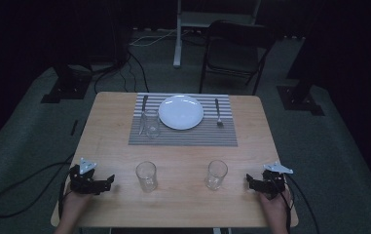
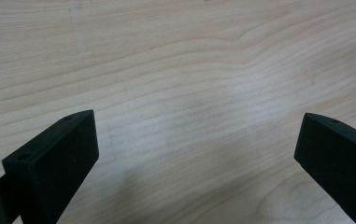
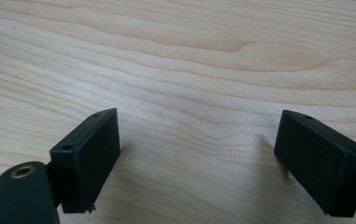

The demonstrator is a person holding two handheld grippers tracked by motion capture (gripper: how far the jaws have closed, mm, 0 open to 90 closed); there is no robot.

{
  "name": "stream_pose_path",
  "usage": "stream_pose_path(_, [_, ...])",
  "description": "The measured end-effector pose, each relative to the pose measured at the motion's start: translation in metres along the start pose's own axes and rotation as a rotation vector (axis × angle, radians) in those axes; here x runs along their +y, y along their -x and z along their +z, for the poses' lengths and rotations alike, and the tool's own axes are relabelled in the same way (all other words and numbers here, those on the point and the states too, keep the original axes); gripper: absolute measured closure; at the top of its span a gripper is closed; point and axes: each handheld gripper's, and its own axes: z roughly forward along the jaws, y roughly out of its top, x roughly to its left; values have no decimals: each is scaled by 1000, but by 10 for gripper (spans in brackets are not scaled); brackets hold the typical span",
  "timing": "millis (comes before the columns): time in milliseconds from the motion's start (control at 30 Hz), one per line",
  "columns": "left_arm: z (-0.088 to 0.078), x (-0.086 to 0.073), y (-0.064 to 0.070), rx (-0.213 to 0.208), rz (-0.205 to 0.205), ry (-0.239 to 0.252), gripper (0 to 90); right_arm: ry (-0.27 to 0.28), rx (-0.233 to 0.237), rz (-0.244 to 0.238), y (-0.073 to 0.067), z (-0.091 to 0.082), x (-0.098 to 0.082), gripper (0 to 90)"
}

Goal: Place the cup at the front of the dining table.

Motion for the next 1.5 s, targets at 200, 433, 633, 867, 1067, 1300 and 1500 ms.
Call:
stream_pose_path(200, [-8, -9, 0, 50, 11, 19, 3, 0, -4, 4, 0, 0, 0, 140])
stream_pose_path(433, [-17, -22, -1, 81, -36, 31, 3, 0, -5, 5, 0, 0, 0, 139])
stream_pose_path(633, [-21, -28, 4, 113, 3, 28, 3, 0, -7, 7, 0, 0, 0, 139])
stream_pose_path(867, [-36, -42, -3, 90, -46, 51, 3, -2, -11, 12, 0, 0, 0, 139])
stream_pose_path(1067, [-43, -53, -11, 145, -47, 45, 3, -1, -15, 16, 1, 0, 0, 139])
stream_pose_path(1300, [-53, -60, -27, 273, -165, 91, 3, 0, -21, 24, 1, 0, 0, 140])
stream_pose_path(1500, [-45, -62, -27, 225, -161, 50, 3, -1, -30, 34, 2, 0, 0, 140])
